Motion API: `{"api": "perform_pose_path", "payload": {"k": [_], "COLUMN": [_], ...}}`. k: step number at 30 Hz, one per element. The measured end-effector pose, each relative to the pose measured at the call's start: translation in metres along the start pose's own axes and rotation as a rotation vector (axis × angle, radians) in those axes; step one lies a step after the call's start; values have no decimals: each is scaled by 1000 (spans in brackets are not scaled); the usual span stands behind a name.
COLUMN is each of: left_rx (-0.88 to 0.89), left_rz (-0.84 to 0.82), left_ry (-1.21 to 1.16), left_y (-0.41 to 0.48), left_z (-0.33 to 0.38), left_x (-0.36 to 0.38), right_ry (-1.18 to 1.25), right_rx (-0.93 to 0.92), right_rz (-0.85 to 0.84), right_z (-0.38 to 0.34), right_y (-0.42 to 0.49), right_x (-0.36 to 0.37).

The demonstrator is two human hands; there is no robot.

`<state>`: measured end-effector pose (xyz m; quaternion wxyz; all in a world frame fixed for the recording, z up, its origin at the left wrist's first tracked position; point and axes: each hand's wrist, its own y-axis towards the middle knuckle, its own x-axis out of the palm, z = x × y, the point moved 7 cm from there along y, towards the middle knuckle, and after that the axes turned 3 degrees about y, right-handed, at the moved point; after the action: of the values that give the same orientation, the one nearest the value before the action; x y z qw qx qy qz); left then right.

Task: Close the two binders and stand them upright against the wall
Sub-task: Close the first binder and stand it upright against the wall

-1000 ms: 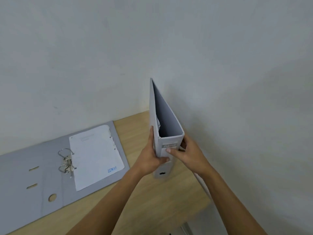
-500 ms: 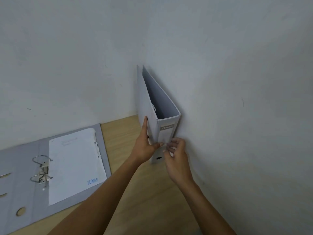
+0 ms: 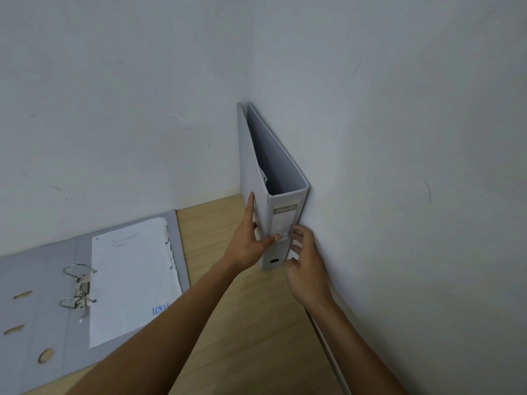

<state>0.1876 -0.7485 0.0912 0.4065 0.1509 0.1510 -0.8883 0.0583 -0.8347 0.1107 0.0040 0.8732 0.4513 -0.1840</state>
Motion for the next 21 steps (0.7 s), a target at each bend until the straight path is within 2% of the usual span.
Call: {"api": "perform_pose_path", "payload": {"k": [5, 12, 18, 21], "left_rx": [-28, -95, -104, -165], "left_rz": [-7, -99, -104, -83], "left_ry": [33, 74, 87, 33], "left_y": [-1, -19, -57, -94], "left_z": [-4, -8, -11, -33], "left_x": [-2, -7, -33, -58], "right_ry": [7, -13, -25, -45], "right_rx": [1, -12, 7, 33], "right_rz": [-19, 14, -92, -175], "right_z": [-2, -3, -3, -2], "right_y": [-2, -4, -14, -28], "right_x": [-1, 0, 26, 57]}}
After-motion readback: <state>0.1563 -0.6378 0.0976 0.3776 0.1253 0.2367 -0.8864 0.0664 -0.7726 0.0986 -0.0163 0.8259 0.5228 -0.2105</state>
